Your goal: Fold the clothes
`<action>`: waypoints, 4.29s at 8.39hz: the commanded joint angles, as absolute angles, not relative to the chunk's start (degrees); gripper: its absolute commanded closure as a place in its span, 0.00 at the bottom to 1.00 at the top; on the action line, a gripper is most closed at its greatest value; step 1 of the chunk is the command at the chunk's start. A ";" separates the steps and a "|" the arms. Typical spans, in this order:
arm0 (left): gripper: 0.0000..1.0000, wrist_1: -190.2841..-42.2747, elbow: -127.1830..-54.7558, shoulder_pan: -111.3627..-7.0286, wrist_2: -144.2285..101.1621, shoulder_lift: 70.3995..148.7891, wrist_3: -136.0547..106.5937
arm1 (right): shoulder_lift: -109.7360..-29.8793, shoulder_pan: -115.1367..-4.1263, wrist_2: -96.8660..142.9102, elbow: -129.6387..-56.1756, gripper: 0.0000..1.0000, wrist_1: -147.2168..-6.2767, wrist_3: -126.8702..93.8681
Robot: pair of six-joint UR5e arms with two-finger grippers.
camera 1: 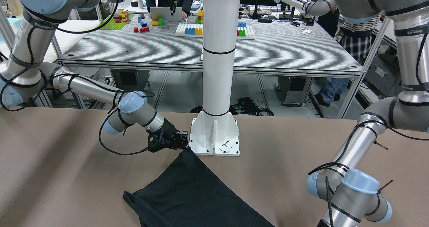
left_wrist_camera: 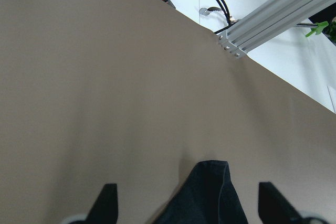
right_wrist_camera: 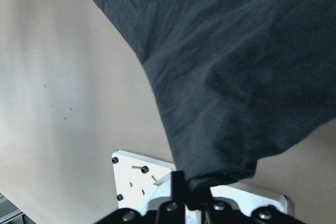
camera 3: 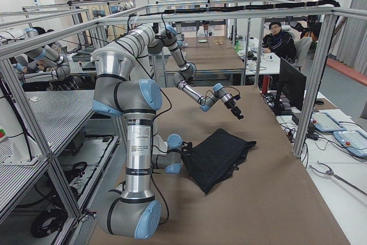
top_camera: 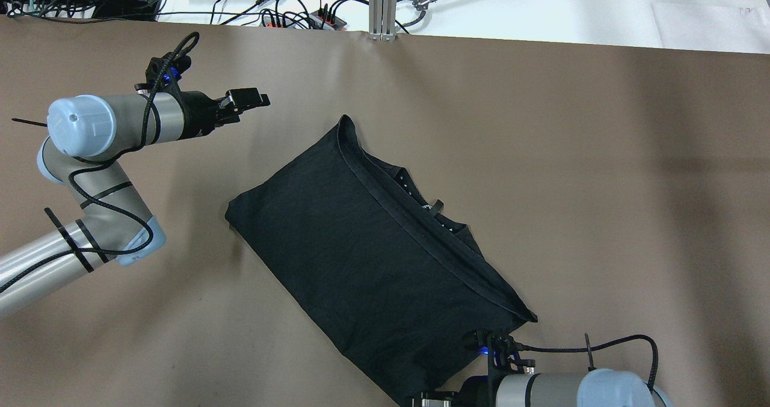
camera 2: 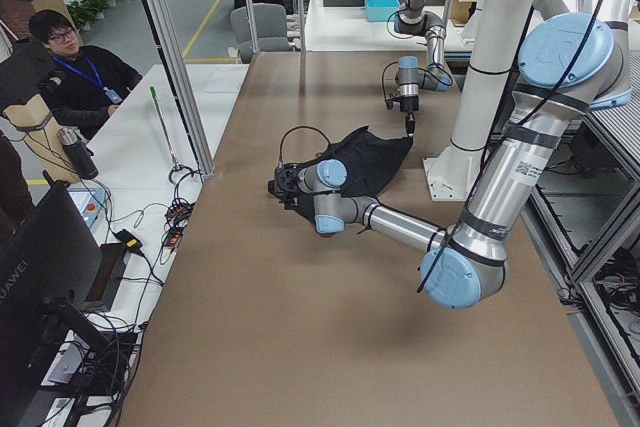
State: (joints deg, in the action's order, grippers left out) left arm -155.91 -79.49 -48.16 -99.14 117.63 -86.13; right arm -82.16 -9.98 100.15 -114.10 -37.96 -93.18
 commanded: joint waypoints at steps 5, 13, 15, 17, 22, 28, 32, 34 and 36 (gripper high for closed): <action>0.06 -149.86 -81.03 -48.25 -103.89 115.68 -80.60 | -80.86 -25.71 93.94 -112.68 0.06 -46.64 -86.52; 0.06 -146.95 -91.68 -37.63 -100.20 101.34 -81.30 | -79.10 -32.43 93.34 -112.24 0.06 -50.89 -80.51; 0.06 -146.95 -91.05 -36.92 -100.28 102.21 -81.30 | -79.01 -32.34 93.34 -110.93 0.06 -50.71 -80.51; 0.07 -146.78 -89.92 -36.91 -100.28 103.96 -81.21 | -78.31 -32.34 93.34 -110.13 0.06 -50.71 -80.60; 0.17 -146.69 -87.63 -36.91 -100.28 106.08 -81.04 | -78.31 -32.43 93.25 -110.13 0.06 -50.71 -80.60; 1.00 -145.56 -91.05 -37.09 -102.55 105.82 -81.39 | -78.31 -32.52 93.25 -110.13 0.06 -50.71 -80.60; 1.00 -128.20 -86.34 -43.49 -103.45 118.43 -80.60 | -78.40 -32.70 93.25 -110.13 0.06 -50.71 -81.03; 1.00 -127.35 -76.08 -46.31 -103.36 127.66 -80.42 | -78.66 -32.52 93.34 -110.30 0.06 -50.10 -81.47; 1.00 -127.61 -64.30 -47.29 -99.62 137.94 -80.59 | -78.92 -32.43 93.34 -110.30 0.06 -50.10 -81.65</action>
State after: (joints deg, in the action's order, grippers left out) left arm -127.74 -74.73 -46.22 -103.09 128.63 -80.43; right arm -78.63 -32.55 93.33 -110.25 -50.18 -81.48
